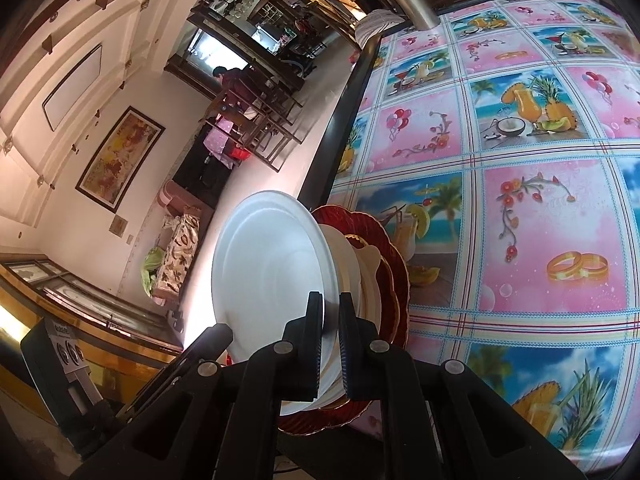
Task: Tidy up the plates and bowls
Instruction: 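Lower the second white bowl onto the stacked bowls and plates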
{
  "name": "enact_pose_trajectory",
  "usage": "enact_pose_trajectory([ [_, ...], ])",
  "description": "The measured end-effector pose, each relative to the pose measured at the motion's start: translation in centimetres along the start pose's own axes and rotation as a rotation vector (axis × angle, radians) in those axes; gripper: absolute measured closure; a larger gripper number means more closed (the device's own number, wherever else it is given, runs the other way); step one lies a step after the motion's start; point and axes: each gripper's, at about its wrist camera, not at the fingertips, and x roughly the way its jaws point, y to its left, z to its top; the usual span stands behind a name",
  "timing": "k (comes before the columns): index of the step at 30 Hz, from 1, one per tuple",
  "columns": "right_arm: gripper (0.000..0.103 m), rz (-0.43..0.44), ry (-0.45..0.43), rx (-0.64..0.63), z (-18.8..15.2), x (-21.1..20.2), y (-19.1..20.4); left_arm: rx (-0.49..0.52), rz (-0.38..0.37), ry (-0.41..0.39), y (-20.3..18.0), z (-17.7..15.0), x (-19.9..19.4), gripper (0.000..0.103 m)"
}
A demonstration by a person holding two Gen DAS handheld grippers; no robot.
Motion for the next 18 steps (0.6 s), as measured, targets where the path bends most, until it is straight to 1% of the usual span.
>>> enact_pose_trajectory([
  [10,0.094,0.001,0.016,-0.013,-0.14,0.51,0.37,0.024,0.032,-0.004,0.31,-0.58,0.01,0.093],
  [18,0.094,0.0,0.024,-0.014,-0.2,0.95,0.36,0.034,0.033,0.011,0.41,-0.84,0.37,0.093],
])
